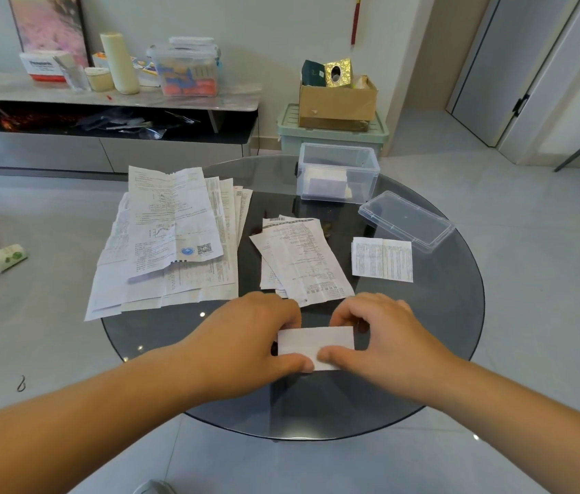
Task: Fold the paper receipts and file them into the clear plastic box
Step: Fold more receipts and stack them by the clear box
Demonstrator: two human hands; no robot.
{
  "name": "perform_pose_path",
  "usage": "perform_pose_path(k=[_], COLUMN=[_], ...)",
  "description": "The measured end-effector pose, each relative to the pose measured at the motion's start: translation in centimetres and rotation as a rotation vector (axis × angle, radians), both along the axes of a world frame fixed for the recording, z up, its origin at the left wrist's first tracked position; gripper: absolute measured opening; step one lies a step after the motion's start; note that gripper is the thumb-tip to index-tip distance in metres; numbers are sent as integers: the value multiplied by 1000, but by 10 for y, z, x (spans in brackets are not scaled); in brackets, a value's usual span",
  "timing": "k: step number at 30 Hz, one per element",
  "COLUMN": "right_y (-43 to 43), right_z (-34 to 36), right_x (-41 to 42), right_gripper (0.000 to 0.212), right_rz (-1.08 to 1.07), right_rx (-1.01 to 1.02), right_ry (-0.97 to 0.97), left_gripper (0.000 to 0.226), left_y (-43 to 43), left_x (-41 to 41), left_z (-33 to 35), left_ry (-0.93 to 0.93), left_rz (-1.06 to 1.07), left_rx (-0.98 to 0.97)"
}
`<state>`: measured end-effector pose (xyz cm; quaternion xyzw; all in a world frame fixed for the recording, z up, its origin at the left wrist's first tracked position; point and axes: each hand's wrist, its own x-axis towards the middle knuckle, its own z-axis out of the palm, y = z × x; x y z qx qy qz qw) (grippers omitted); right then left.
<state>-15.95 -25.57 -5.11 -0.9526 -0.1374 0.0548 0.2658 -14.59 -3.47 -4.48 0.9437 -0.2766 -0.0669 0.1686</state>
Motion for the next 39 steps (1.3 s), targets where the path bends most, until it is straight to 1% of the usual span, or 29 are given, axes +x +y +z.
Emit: perform_pose_path(k=[3,5,9,15,20,25,29,32,35,37,39], right_y=[2,3,5,-2,-3,-4,4,9,10,9,6], right_z=[4,7,12,23,25,24,21,23,24,23,19], right_x=[4,4,3,13,13,10,5,6,8,8,9], right_gripper=[43,48,49,50,49,50,50,47,50,52,49], right_rz=[-8,-2,15,-18,-3,38,92,92,84,82,84], right_rx=[-101,-136,-199,-284,-262,-169,-172,-171,-163,-137,-105], right_ry=[61,91,130,259,269,263,200,192,218,228,218], left_gripper=[44,44,42,46,44,43,44,44,43,43,44], left_y=[-2,-2,-1,-6,-3,-5,-7,-8,-9,-9,-9], left_x=[4,5,6,12,18,17,15,14,12,11,11], left_z=[-1,-2,1,11,17,19,20,19,20,20,19], left_ry=[88,100,151,292,335,330,321,324,309,295,293], left_rz=[66,55,31,103,89,81,88,81,75,77,90], left_rx=[-46,-35,-33,-31,-13,11,27,10,-9,-23,-48])
